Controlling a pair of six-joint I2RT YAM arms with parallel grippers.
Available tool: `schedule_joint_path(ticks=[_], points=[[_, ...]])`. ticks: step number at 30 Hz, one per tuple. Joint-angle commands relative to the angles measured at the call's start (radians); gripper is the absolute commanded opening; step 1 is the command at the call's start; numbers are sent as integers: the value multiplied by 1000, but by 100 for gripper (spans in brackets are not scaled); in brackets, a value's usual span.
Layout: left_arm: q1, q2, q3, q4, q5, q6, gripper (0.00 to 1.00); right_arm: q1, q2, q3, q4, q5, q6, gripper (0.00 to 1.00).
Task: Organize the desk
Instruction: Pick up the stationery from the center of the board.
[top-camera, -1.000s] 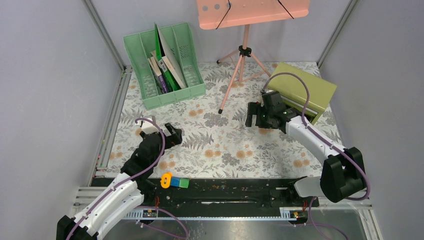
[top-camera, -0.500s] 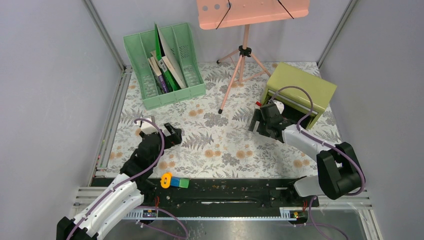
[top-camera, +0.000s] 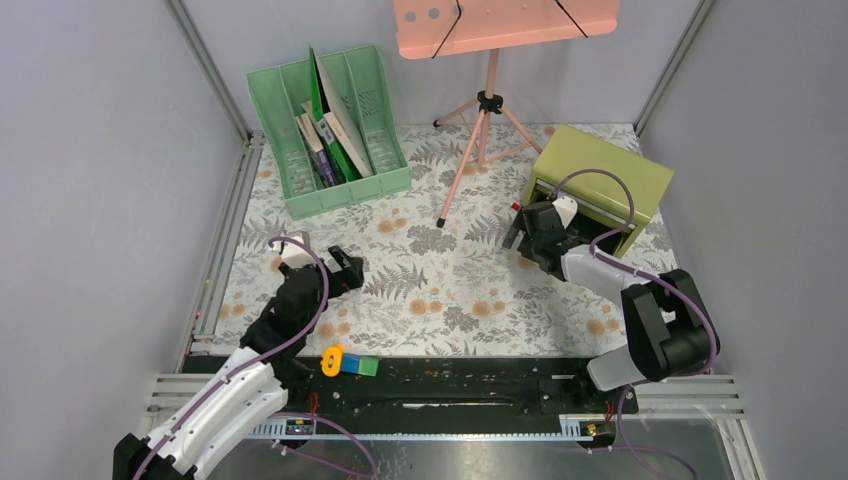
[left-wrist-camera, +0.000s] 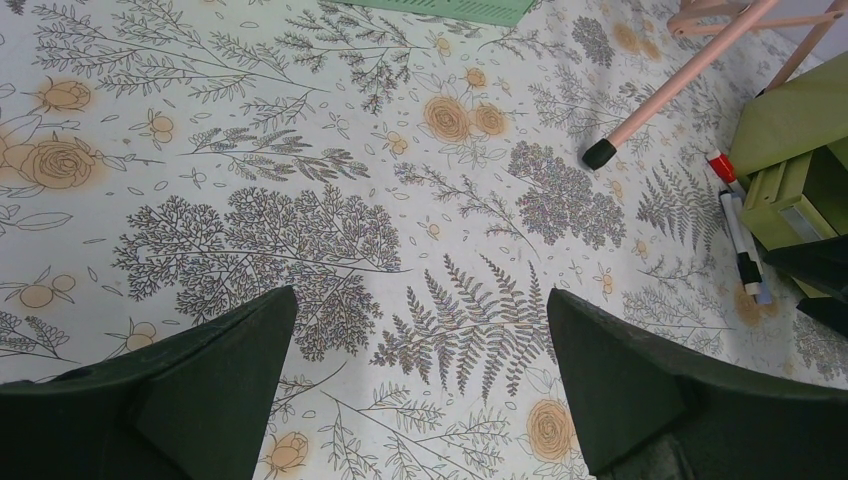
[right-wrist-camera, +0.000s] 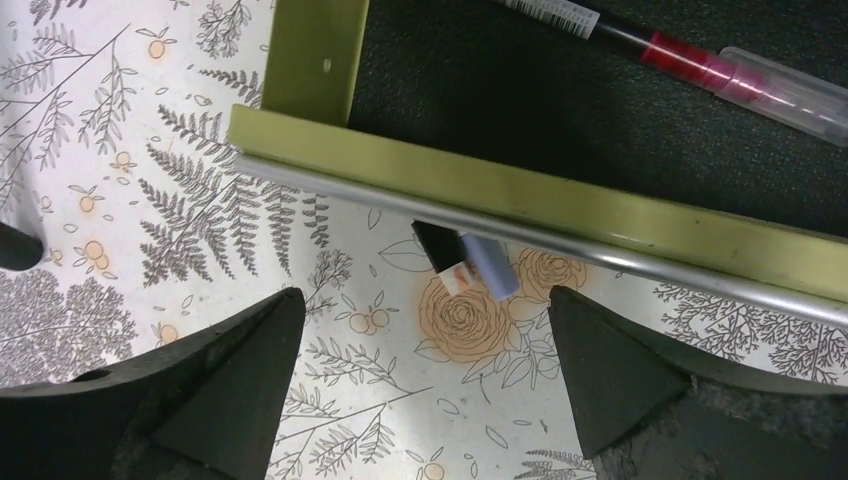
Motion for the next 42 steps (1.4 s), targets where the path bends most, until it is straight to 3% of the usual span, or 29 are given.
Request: schedule_joint_path(ticks=[1, 8, 16, 24, 31, 33, 42], points=[[4, -12, -2, 45, -4, 2, 99, -11, 27, 10, 59, 96, -6, 100], [4, -8, -2, 49, -4, 2, 99, -22, 60, 25, 84, 123, -25, 100], [6, -7, -3, 47, -4, 0, 99, -24, 139, 92, 78, 21, -57, 99], [6, -20, -5, 41, -9, -1, 99, -23, 193, 121, 94, -83, -64, 89], [6, -21, -5, 39, -11, -3, 99, -17, 244, 182, 19, -103, -94, 69], [6, -21, -6, 38, -13, -4, 99, -12, 254, 210, -51, -95, -101, 58], [6, -23, -6, 37, -15, -5, 99, 33, 391, 399, -298, -65, -162, 33]])
